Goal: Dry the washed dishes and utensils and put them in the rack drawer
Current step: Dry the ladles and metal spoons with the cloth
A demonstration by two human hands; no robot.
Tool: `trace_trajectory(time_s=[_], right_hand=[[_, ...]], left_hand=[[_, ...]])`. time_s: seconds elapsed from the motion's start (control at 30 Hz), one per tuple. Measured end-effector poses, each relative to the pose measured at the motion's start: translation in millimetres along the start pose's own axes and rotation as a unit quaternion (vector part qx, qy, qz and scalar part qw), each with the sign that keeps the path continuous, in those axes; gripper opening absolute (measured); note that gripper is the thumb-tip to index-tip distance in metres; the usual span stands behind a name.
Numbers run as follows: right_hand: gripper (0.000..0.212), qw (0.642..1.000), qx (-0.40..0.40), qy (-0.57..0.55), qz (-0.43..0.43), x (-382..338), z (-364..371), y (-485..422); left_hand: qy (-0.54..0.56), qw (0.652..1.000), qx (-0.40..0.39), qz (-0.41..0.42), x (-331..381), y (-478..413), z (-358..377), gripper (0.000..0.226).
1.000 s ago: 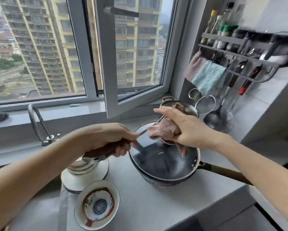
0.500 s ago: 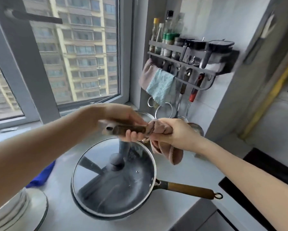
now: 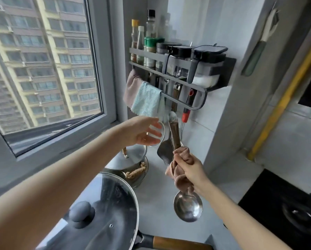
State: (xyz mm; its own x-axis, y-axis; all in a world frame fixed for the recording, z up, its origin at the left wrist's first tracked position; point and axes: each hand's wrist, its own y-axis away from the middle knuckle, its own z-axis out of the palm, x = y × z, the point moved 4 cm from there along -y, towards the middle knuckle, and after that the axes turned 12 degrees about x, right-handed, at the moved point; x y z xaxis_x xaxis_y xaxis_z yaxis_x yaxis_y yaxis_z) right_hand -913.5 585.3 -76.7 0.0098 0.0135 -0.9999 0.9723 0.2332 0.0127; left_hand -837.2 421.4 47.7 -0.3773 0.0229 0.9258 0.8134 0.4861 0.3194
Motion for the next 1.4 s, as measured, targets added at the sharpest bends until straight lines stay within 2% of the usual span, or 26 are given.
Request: trace_trajectory(time_s=[0.07, 0.2, 0.4, 0.53, 0.6, 0.67, 0.77, 0.83, 0.97, 1.4], right_hand=[[0.004, 0.999, 0.028, 0.011, 0.022, 16.1, -3.4, -11.0], [0.036, 0.993, 0.09, -0.001, 0.072, 35.9, -14.7, -31.5], [0.021, 0.981, 0.183, -0.04, 0.05, 17.3, -29.5, -57.7], [0.017, 0.98, 0.191, -0.051, 0.017, 1.3, -31.8, -64.3], [0.015, 0.981, 0.189, -0.046, 0.005, -3.5, -33.4, -64.7], [0.016, 0.982, 0.185, -0.049, -0.006, -7.1, -33.7, -65.7], [0.016, 0.981, 0.187, -0.035, -0.025, -15.4, -33.4, -67.2], [0.017, 0.981, 0.19, -0.027, -0.031, -20.5, -32.5, -69.2], [0.016, 0.979, 0.2, -0.011, -0.05, -25.8, -30.7, -74.1], [0.023, 0.97, 0.235, 0.007, -0.057, -36.2, -22.4, -81.8]], left_hand=[[-0.007, 1.0, 0.022, 0.021, -0.9, -9.1, 10.7, 0.021], [-0.016, 0.993, 0.054, 0.099, 6.1, -28.1, 26.6, 0.027], [0.011, 0.986, 0.054, 0.158, 16.7, -44.9, 47.2, 0.032], [0.028, 0.985, 0.033, 0.165, 18.6, -52.9, 59.3, 0.041], [0.035, 0.979, 0.038, 0.195, 21.6, -56.1, 62.5, 0.046], [0.004, 0.966, 0.066, 0.251, 25.6, -58.8, 63.3, 0.055], [-0.122, 0.931, 0.126, 0.32, 31.5, -61.9, 63.1, 0.07], [-0.194, 0.909, 0.137, 0.342, 33.6, -63.7, 64.3, 0.07], [-0.251, 0.892, 0.139, 0.348, 31.9, -67.8, 64.0, 0.073], [-0.232, 0.911, 0.107, 0.324, 35.3, -64.4, 59.7, 0.082]])
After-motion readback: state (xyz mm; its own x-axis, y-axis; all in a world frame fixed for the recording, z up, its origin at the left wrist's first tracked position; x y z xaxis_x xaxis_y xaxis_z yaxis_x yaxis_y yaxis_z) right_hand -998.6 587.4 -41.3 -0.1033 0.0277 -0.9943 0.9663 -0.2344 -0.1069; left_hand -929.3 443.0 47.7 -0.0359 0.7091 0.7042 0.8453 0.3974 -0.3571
